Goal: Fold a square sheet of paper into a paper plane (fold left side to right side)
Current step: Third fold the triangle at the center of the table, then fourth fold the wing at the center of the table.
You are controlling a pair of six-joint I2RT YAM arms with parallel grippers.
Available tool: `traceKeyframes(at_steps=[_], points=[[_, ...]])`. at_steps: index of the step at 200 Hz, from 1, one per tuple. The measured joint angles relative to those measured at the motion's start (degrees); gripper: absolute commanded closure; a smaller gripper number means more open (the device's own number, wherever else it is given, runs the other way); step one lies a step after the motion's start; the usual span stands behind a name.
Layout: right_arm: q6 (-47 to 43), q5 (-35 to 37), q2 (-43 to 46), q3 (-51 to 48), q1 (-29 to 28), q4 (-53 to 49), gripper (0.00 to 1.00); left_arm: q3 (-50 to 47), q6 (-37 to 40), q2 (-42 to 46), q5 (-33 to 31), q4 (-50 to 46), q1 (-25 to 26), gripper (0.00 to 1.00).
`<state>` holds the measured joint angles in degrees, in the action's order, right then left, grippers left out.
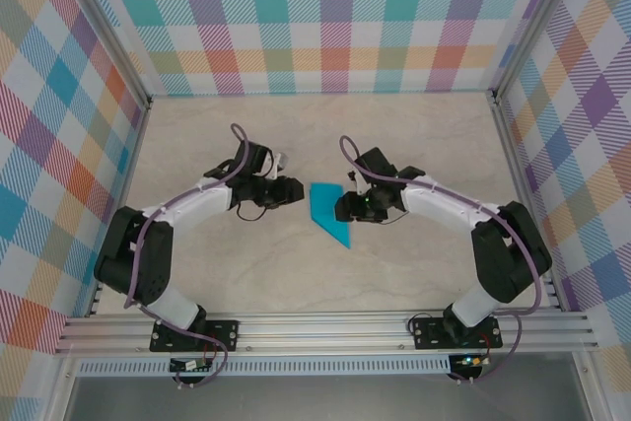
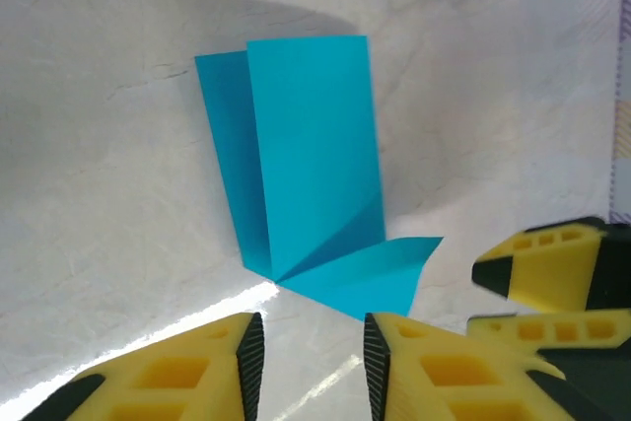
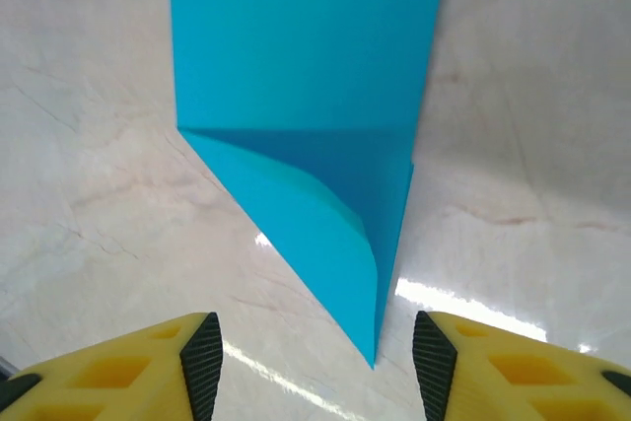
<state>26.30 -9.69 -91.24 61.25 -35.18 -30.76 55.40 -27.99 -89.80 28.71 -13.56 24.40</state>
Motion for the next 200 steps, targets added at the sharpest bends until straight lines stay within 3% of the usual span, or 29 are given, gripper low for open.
traceKeyframes(at_steps=[47, 114, 144, 171, 200], points=[[-1.3, 4.3, -6.8, 3.7, 0.0, -1.6, 0.46, -2.0, -6.0, -2.5, -0.3, 5.3, 2.8, 0.49], [-1.6, 7.8, -10.3, 3.9, 0.0, -2.6, 0.46, 2.0, -7.6, -12.0, -0.3, 7.8, 4.9, 0.47], [-1.6, 8.2, -10.5, 3.9, 0.0, -2.5, 0.46, 4.2, -8.3, -14.8, 0.3, 8.6, 5.5, 0.52], [-1.7, 8.3, -10.5, 3.9, 0.0, -2.5, 0.46, 5.5, -9.0, -16.6, 0.3, 9.3, 6.7, 0.66], [-2.5, 10.7, -9.1, 3.2, 0.0, -2.0, 0.37, 5.6, -9.2, -16.7, 0.3, 9.4, 7.0, 0.73]])
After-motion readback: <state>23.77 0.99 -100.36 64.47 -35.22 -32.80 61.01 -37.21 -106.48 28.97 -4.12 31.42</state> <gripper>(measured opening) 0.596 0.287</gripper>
